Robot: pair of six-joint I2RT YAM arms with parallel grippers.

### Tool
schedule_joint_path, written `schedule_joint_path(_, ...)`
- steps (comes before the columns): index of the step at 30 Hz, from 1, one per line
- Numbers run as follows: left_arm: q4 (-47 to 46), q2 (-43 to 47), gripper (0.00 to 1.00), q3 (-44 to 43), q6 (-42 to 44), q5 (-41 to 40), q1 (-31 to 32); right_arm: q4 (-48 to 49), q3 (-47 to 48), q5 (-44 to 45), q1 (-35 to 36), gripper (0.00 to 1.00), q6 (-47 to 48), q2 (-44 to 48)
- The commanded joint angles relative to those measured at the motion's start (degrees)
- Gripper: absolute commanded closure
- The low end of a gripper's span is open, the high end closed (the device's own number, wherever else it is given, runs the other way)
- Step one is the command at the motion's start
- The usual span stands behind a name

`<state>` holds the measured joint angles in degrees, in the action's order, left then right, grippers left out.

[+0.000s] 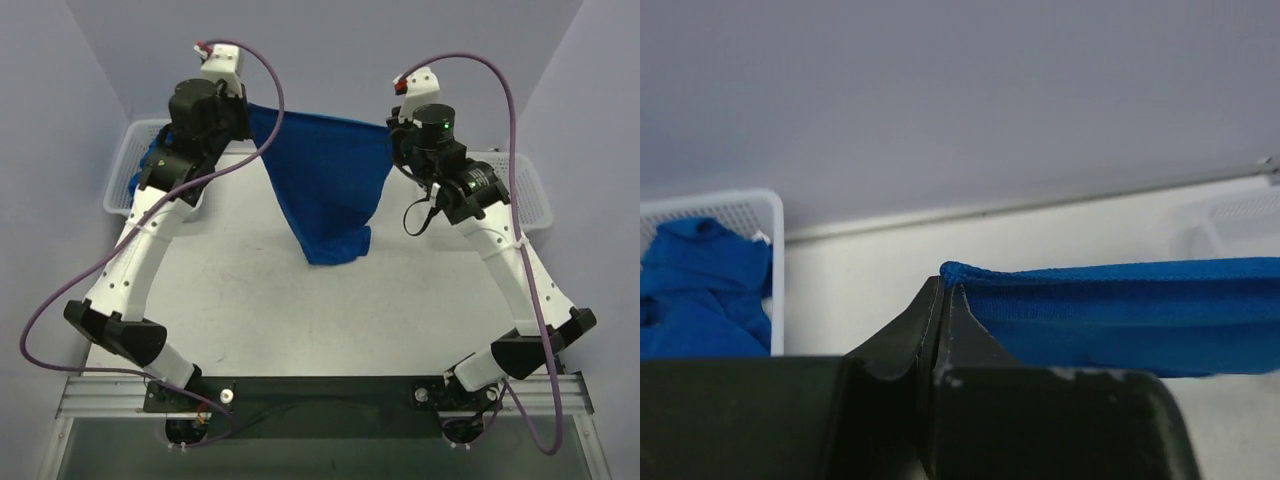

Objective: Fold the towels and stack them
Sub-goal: Flatten out the crumpled towel

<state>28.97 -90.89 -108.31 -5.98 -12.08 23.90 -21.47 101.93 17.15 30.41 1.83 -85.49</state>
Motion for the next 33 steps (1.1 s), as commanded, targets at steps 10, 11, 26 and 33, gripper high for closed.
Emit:
schedule_joint_path(10, -0.1, 8.0, 1.00, -17.3, 8.5, -0.6, 0.8, -0.3, 14.7, -1.1, -0.4, 1.00, 17.7, 4.6)
schedule_joint_path(11, 0.1, 8.9, 1.00, -16.9, 8.7, 0.5, 0.9, -0.3, 13.9, -1.9, -0.2, 1.00, 17.9, 6.5)
schedule_joint_path(26, -0.1, 29.3, 1.00, -3.9, 8.6, 9.7, 1.6, -1.6, 7.1, -18.4, 4.5, 1.00, 17.3, 25.3)
schedule_joint_path(33, 0.2, 26.4, 1.00, 0.0, 6.2, -0.6, 1.5, -1.6, 6.8, -14.1, 4.5, 1.00, 16.6, 21.3)
